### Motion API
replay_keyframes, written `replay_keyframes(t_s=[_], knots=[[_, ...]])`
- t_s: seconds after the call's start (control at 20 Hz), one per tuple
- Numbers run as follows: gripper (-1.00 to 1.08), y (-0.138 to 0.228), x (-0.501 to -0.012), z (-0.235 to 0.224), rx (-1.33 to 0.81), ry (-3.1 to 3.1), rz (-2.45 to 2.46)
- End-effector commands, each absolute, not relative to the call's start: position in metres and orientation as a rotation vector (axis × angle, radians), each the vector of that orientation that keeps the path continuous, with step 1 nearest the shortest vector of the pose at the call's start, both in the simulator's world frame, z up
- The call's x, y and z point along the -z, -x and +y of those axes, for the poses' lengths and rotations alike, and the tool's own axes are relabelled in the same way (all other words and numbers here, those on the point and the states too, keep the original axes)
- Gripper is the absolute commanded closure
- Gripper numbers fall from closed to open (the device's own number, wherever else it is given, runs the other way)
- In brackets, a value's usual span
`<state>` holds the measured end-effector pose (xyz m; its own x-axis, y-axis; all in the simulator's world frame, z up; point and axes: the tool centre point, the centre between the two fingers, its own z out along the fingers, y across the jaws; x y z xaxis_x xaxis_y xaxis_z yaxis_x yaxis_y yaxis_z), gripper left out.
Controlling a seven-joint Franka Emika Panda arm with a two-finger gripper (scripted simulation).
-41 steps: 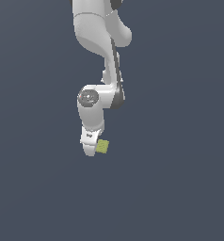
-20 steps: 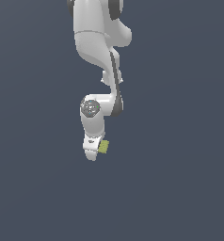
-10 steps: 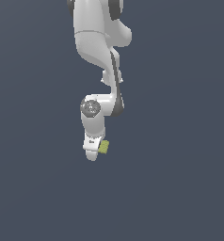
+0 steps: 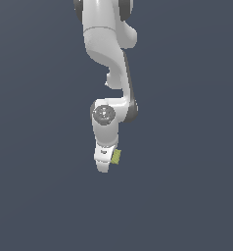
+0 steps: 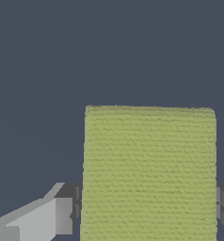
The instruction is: Pick up the object and move it to a goal position.
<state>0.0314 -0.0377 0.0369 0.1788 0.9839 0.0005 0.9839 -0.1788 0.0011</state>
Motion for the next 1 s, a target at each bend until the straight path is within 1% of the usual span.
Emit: replay_keyframes(t_s=[0.0,0.5,0.95], knots=[[1.08,-0.044,-0.047,-0.023,-0.004,-2.41,2.013],[1.08,-0.095,-0.087,0.036,-0.002,-2.412,2.013],[1.08,-0.129,-0.112,0.073,-0.002,-2.413,2.013]])
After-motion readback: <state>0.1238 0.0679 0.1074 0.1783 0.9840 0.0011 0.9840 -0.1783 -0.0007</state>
